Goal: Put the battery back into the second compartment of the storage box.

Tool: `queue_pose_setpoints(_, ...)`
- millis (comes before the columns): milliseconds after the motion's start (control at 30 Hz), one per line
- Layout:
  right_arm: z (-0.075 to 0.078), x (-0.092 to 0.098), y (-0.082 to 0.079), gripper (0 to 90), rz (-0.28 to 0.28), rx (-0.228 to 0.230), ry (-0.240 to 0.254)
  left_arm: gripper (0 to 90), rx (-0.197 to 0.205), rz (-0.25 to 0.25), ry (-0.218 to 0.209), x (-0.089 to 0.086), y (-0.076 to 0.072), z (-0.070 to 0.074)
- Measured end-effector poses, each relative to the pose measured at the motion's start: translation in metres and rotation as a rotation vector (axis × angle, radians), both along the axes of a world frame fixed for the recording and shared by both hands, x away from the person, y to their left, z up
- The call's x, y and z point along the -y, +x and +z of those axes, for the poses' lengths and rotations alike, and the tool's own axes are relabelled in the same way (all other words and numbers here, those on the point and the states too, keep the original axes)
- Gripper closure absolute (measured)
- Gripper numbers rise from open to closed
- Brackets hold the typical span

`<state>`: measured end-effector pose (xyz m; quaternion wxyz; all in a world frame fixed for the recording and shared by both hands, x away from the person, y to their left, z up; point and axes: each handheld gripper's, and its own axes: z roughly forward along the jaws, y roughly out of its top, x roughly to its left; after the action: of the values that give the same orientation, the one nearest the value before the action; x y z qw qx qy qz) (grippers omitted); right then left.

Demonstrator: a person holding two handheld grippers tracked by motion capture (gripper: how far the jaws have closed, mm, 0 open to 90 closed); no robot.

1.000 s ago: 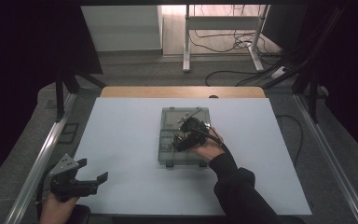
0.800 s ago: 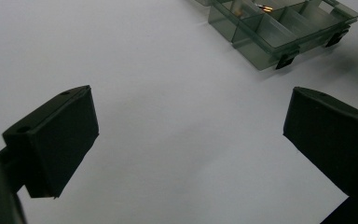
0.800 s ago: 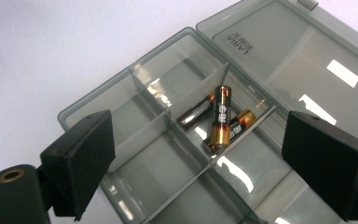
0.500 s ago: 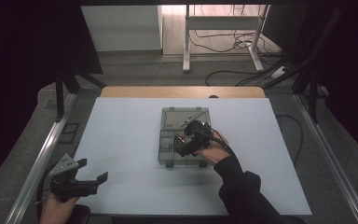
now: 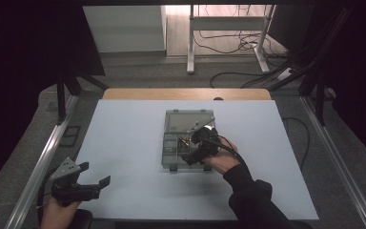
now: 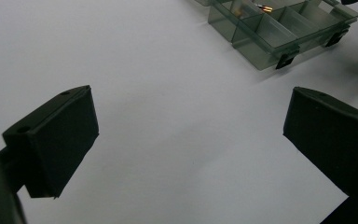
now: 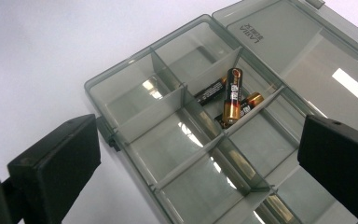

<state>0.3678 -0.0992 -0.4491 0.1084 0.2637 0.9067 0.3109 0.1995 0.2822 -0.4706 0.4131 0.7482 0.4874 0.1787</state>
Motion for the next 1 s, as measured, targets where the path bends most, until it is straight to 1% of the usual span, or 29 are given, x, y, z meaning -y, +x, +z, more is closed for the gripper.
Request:
queue_pose_setpoints(133, 0.001, 0.002, -0.004, 0.0, 0.011, 0.000, -0.001, 3.6, 0.000, 0.000, -0.002, 0.000, 0.000, 0.000)
queue_pose_setpoints(167, 0.002, 0.004, -0.006, 0.0, 0.014, 0.008, -0.002, 3.6, 0.000, -0.001, -0.001, 0.000, 0.000, 0.000)
queue_pose_setpoints(267, 0.003, 0.008, -0.009, 0.0, 0.019, 0.012, -0.007, 3.6, 0.001, -0.001, -0.002, 0.000, 0.000, 0.000)
queue_pose_setpoints(500, 0.006, 0.016, -0.015, 0.0, 0.016, 0.013, -0.001, 3.6, 0.000, -0.001, 0.000, 0.000, 0.000, 0.000)
queue_pose_setpoints(567, 0.008, 0.020, -0.018, 0.0, 0.014, 0.023, 0.016, 3.6, 0.000, -0.001, 0.000, 0.000, 0.000, 0.000)
queue_pose_setpoints(667, 0.009, 0.023, -0.021, 0.0, 0.009, 0.032, 0.024, 3.6, 0.001, -0.001, 0.001, 0.000, 0.000, 0.000)
queue_pose_setpoints(733, 0.011, 0.026, -0.026, 0.0, 0.007, 0.046, 0.048, 3.6, 0.000, 0.000, 0.000, 0.000, 0.000, 0.000)
queue_pose_setpoints(967, 0.016, 0.036, -0.036, 0.0, -0.002, 0.076, 0.071, 3.6, 0.000, 0.000, 0.001, 0.000, 0.000, 0.000)
queue_pose_setpoints(1000, 0.017, 0.038, -0.038, 0.0, -0.011, 0.068, 0.074, 3.6, 0.000, 0.000, 0.001, 0.000, 0.000, 0.000)
